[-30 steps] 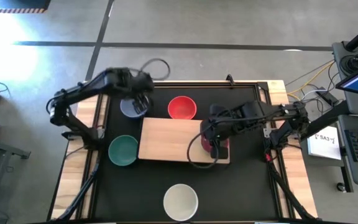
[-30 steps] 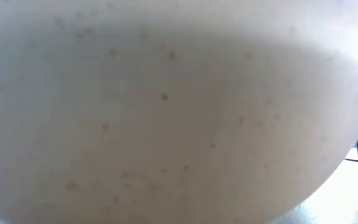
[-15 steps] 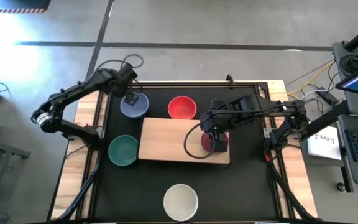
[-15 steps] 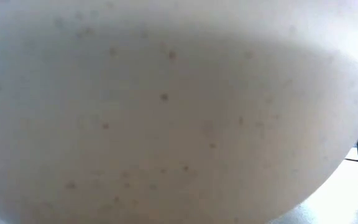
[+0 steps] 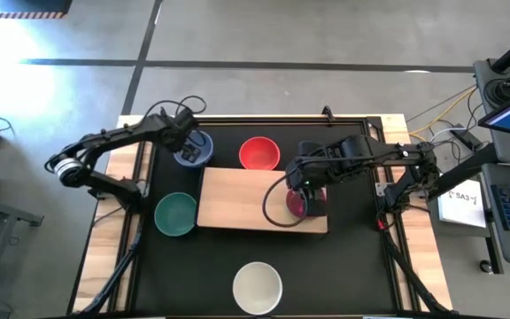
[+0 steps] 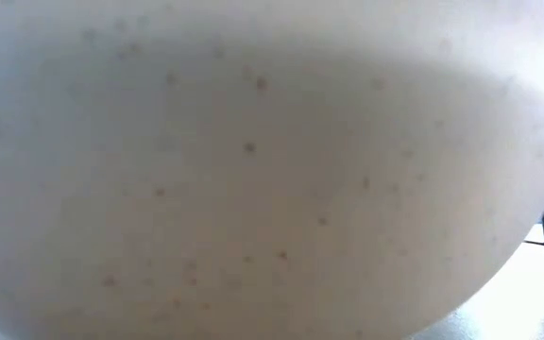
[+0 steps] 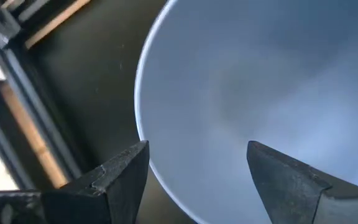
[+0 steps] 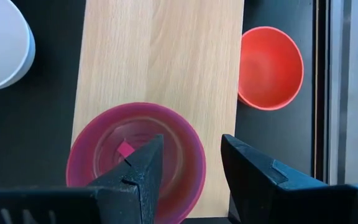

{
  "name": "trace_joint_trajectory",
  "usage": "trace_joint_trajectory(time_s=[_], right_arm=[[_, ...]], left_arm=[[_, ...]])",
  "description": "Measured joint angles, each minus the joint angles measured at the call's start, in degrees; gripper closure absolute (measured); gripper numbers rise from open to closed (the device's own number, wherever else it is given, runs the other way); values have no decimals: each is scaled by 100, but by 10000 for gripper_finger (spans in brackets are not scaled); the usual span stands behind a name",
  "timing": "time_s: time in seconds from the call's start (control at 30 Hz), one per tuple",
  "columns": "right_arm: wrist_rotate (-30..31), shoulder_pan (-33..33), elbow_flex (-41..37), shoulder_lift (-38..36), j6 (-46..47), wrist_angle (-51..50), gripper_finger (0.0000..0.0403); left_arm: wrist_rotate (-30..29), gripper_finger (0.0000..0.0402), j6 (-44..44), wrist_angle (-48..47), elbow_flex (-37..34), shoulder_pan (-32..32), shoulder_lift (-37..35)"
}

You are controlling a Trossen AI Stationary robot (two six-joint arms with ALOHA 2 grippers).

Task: Place and stack bowls onto a shelf
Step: Put the big blue on the of the shelf

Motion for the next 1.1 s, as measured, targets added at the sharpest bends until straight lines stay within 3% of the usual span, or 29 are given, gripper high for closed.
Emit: trace_joint_trajectory(time_s=[0.43, 1.1], right_arm=[[0, 0, 0, 0, -123, -44, 250], [0, -152, 0, 0, -616, -48, 250]], left_arm=[[124, 183, -113, 395, -48, 20, 77], [3, 185, -579, 729, -129, 20, 237]])
